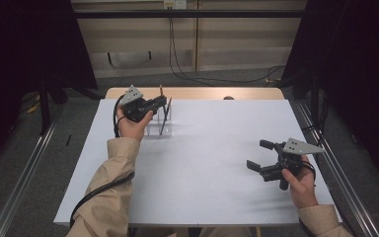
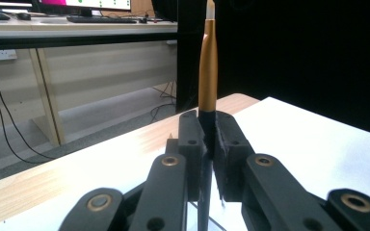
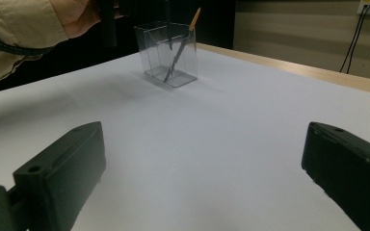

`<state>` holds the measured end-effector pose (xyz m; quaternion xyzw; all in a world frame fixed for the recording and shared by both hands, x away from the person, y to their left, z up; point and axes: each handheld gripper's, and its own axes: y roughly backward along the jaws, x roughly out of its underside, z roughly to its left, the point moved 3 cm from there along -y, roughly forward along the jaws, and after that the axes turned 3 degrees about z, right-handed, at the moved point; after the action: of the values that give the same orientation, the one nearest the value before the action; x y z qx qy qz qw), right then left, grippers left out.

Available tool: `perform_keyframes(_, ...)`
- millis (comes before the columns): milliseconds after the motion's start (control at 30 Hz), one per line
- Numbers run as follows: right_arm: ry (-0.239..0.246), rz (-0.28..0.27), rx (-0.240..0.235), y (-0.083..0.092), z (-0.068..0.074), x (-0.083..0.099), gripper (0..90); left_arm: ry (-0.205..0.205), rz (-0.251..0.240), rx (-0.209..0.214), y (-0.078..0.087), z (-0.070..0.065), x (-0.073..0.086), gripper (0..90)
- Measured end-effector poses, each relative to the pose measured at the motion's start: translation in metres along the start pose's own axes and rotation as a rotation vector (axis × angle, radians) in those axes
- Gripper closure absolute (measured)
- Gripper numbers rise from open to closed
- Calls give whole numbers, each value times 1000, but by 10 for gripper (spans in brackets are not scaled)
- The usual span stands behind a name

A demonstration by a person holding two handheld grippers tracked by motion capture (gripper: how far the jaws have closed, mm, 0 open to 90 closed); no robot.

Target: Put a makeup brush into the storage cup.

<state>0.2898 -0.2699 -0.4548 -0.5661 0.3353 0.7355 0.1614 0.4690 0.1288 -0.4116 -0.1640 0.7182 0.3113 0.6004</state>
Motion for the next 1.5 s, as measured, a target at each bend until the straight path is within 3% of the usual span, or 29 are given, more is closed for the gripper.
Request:
perform_keyframes(1267, 7, 2, -5, -1, 1, 0, 15, 11, 27, 18, -2, -3, 13, 829)
perform_keyframes(1500, 5, 3, -7, -1, 1, 0, 15, 27, 23, 25, -2, -3, 13, 768)
